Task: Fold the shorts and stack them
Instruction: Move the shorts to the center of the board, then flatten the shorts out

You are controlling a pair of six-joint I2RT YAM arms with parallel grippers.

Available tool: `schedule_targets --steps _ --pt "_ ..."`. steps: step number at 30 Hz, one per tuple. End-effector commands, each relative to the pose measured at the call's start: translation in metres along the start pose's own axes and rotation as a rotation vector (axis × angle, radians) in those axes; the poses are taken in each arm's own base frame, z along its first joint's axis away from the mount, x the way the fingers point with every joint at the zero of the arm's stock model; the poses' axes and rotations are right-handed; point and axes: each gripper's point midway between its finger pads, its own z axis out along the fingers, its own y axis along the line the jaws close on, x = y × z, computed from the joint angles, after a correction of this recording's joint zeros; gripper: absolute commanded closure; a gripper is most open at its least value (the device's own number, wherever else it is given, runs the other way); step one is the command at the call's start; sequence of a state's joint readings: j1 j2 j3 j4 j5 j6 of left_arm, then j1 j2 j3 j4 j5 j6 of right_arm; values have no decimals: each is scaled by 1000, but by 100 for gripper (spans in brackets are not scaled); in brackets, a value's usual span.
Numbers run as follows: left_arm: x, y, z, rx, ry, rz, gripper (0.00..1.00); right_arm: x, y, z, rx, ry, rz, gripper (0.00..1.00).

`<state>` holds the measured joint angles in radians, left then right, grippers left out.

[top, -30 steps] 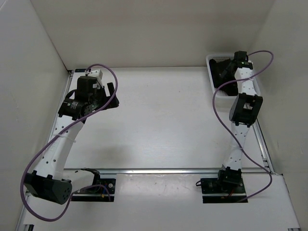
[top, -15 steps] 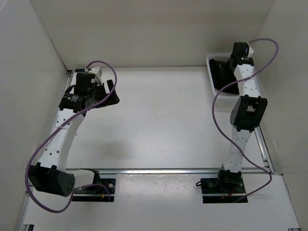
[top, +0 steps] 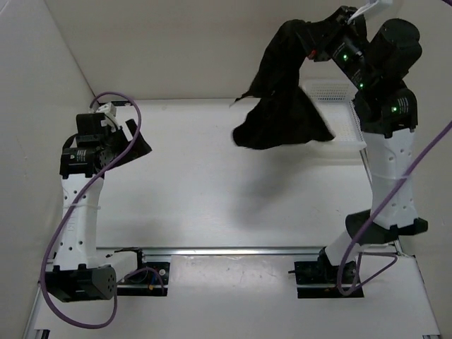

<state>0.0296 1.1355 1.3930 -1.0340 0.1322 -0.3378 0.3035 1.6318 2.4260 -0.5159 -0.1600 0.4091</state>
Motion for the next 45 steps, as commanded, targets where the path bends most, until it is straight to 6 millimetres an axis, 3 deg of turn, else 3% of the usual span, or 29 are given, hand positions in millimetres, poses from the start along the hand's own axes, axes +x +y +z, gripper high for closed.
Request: schedule_targets --steps 1,3,4,5,7,8,9,10,12,15,16,17,18,20,21,23,24,25,26,27,29,30,31,32,34,36,37,42,45 --pt "-5 -3 -25 51 -13 -34 0 57 21 -6 -91 172 79 100" --pt "-4 -3 -31 65 -26 -43 0 86 25 -18 -97 248 110 100" --pt "-4 -4 -35 69 -38 -40 0 88 31 -33 -88 239 108 100" --pt "-4 -6 -35 81 -35 -40 0 135 9 -34 -24 336 129 100" --pt "-1 -7 -37 91 -33 -30 0 167 -5 -54 32 398 161 100" --pt "0 -10 -37 112 -27 -29 0 215 -32 -63 134 486 184 99" --pt "5 -10 -34 120 -8 -24 0 208 -36 -65 159 464 192 87" --pt "15 -9 -28 127 27 -32 0 249 -66 -76 242 553 213 44" --pt "33 -10 -17 165 88 -34 0 294 -110 -96 405 678 289 22" --pt "55 -9 -6 177 160 -32 0 324 -132 -125 543 791 304 26" --pt "65 -10 -2 180 193 -39 4 326 -129 -132 548 793 291 31" --pt "79 -8 3 187 224 -60 8 342 -130 -143 576 817 307 44" --pt "85 -11 6 206 227 -49 18 345 -118 -150 556 813 301 52" --pt "108 -11 11 223 274 -82 24 362 -106 -164 549 843 331 72" --pt "117 -7 14 214 300 -91 27 382 -88 -176 514 885 377 72" --pt "133 -5 17 211 327 -99 29 406 -61 -191 457 947 438 59" --pt "150 1 24 192 370 -135 26 420 -30 -196 362 993 461 42" --pt "157 4 26 182 391 -152 24 433 -16 -204 361 1027 520 32" --pt "162 -1 28 210 414 -153 19 453 -7 -219 350 1082 530 29" --pt "168 1 31 202 429 -171 16 469 20 -231 281 1150 504 25" --pt "178 2 39 180 471 -229 10 479 39 -230 227 1165 401 25" --pt "179 2 41 172 485 -245 10 497 60 -241 177 1236 295 24" --pt "180 2 45 165 488 -270 8 504 62 -248 188 1280 199 21" --pt "184 1 49 159 508 -285 7 525 72 -260 136 1356 45 21" --pt "189 -1 59 162 518 -322 7 522 89 -242 118 1327 -99 21" --pt "191 -3 71 157 541 -331 7 545 101 -243 88 1347 -232 21" --pt "195 -3 75 147 557 -323 7 545 107 -235 72 1334 -267 21" --pt "188 -14 97 118 570 -258 6 583 88 -224 153 1344 -388 26" --pt "186 -27 108 103 582 -207 3 592 75 -222 209 1337 -420 35"
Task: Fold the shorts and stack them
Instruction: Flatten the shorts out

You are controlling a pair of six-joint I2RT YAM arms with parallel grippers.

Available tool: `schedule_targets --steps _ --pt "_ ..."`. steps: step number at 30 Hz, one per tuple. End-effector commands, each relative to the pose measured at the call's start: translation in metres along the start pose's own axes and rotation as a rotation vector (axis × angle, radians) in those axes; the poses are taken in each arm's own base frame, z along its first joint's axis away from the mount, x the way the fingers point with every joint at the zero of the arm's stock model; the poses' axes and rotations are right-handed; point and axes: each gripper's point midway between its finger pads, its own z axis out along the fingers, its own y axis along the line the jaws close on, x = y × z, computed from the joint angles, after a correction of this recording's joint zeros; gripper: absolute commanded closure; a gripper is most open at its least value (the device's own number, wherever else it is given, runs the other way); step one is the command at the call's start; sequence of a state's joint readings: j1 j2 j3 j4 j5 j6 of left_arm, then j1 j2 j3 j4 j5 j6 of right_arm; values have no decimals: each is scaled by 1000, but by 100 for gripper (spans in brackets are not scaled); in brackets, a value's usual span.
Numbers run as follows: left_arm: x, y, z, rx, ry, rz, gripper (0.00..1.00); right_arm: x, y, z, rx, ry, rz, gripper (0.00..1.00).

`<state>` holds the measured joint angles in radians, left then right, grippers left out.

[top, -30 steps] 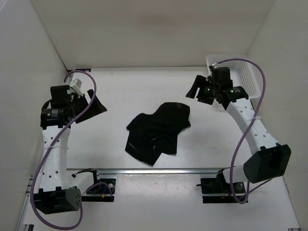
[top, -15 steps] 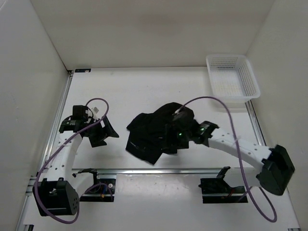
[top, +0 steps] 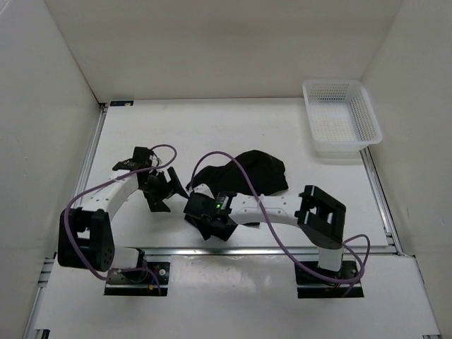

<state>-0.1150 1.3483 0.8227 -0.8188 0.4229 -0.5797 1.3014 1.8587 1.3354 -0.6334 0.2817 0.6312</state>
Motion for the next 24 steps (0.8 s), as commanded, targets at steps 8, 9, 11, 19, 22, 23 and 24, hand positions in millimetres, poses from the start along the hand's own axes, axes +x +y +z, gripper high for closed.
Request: schedule_targets --steps 8,9,11,19,22,23,24 --pt "-22 -40 19 -25 -47 141 5 2 -61 -20 198 -92 59 100" --pt "-18 -46 19 -18 -42 165 5 1 -69 -26 221 -127 89 100" --pt "-19 -53 18 -22 -57 194 7 8 -95 -51 225 -173 145 100" --pt "-3 -80 57 -82 31 249 6 20 -135 -94 241 -266 250 100" --pt "-5 -80 72 -128 40 241 5 26 -146 -101 281 -265 253 100" --pt "-8 -80 74 -137 32 241 5 26 -149 -104 282 -269 273 100" --pt "-11 -72 81 -177 27 223 5 26 -152 -107 293 -277 273 100"
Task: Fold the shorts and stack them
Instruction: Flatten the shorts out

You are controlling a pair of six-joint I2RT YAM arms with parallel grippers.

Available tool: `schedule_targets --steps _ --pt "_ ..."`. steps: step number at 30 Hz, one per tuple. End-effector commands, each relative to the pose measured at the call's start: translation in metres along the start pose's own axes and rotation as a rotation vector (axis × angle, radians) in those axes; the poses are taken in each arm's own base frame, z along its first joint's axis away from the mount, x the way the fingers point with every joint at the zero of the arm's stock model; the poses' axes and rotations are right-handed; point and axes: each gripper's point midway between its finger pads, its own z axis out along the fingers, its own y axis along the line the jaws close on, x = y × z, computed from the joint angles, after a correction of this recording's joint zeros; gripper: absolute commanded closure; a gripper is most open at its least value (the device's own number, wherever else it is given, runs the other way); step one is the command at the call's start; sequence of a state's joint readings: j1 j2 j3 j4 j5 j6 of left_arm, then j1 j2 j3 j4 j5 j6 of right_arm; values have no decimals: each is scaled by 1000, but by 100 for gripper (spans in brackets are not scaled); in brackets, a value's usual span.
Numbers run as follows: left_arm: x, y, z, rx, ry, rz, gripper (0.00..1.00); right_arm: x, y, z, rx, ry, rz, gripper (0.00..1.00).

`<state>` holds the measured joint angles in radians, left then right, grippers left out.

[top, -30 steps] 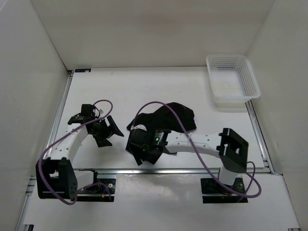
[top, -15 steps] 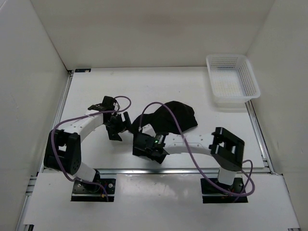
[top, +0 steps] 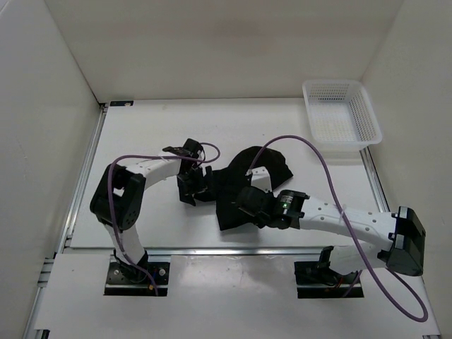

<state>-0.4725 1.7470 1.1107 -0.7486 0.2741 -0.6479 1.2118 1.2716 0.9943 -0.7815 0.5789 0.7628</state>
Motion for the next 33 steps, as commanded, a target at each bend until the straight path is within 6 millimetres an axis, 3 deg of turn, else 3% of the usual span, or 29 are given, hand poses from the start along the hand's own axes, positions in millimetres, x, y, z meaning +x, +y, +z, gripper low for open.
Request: schedule_targets --steps 1,5,7,10,12,13,16,17,18,19,20,21,22,23,25,26,28,30,31,32,33 --pt "-18 0 4 -48 -58 -37 6 1 -26 -7 80 -22 21 100" --pt "-35 13 8 -94 -85 -99 15 -5 -36 -14 85 -44 48 100" --pt "-45 7 8 -85 -97 -83 31 -8 -40 -18 81 -54 64 100" --pt "-60 1 16 -70 -86 -47 89 -10 -50 -20 99 -63 72 100" --pt "-73 -6 9 -13 -85 -47 90 -16 -60 -18 122 -65 66 100" --pt "-77 -6 -1 -5 -101 -39 90 -26 -62 -22 120 -81 70 100" --pt "-114 -10 -72 58 -265 -53 90 -67 -73 -27 128 -156 99 100" --pt "-116 -11 -105 75 -312 -56 90 -96 -74 -38 116 -212 70 100" --pt "-131 -1 -132 72 -371 -86 90 -115 -82 -38 134 -228 83 100" --pt "-150 -11 -176 108 -470 -59 90 -134 -85 -43 139 -259 80 100" --pt "-156 -12 -203 118 -517 -58 90 -153 -89 -50 144 -293 79 100" --pt "-162 -12 -227 125 -559 -56 90 -190 -98 -66 155 -362 84 100" --pt "-172 -13 -272 140 -640 -60 90 -205 -103 -74 164 -390 83 100" --pt "-176 -12 -291 139 -675 -49 90 -223 -105 -83 155 -436 91 100" --pt "-185 -6 -313 139 -703 -65 90 -253 -119 -105 171 -507 92 100" --pt "-184 -10 -337 152 -741 -43 90 -262 -123 -113 175 -536 101 100" --pt "-186 -9 -349 167 -776 -44 90 -273 -134 -119 191 -562 112 100" --pt "-193 -4 -351 165 -795 -52 90 -276 -139 -121 191 -566 114 100" --pt "-203 4 -338 150 -768 -73 90 -272 -137 -115 185 -550 105 100" --pt "-210 2 -337 160 -771 -67 90 -265 -141 -107 201 -522 101 100" --pt "-218 3 -331 156 -767 -60 90 -250 -144 -86 210 -464 119 100"
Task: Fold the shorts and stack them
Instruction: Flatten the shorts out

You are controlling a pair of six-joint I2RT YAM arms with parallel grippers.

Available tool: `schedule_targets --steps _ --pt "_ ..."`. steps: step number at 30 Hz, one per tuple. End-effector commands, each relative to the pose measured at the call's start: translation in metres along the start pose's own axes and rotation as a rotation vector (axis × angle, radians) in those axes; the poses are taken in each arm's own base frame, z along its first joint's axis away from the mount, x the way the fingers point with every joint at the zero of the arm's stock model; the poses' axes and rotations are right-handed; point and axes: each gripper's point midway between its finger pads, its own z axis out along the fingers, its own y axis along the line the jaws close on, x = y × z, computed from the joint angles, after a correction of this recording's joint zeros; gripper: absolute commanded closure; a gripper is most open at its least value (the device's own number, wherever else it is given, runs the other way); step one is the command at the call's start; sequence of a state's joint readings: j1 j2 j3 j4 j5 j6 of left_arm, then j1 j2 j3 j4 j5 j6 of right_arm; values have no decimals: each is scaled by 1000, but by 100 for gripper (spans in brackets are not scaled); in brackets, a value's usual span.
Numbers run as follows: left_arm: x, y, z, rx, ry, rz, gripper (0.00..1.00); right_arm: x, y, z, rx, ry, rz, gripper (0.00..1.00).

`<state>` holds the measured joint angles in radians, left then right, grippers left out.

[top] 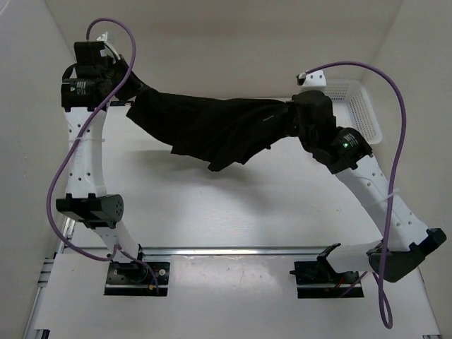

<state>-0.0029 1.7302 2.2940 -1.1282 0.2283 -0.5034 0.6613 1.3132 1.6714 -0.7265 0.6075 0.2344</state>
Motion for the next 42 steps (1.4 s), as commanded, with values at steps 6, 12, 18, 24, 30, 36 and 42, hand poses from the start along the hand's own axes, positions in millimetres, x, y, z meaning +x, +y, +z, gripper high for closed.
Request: schedule_targets --steps 6,12,18,24,30,36,42 --pt "52 53 147 -103 247 -19 45 144 -22 68 99 368 -28 67" --pt "69 42 125 -122 288 52 30 187 -37 51 171 474 84 21" --pt "182 30 56 -63 454 143 52 207 -40 20 67 486 299 56" --pt "334 20 45 4 746 129 41 237 -21 4 -113 588 524 50" --pt "396 30 67 -49 853 221 11 253 -30 20 -104 666 645 18" --pt "416 33 90 -46 892 197 20 249 -41 22 -82 645 677 18" --pt "432 29 96 -23 949 172 90 250 -54 19 -57 617 696 19"
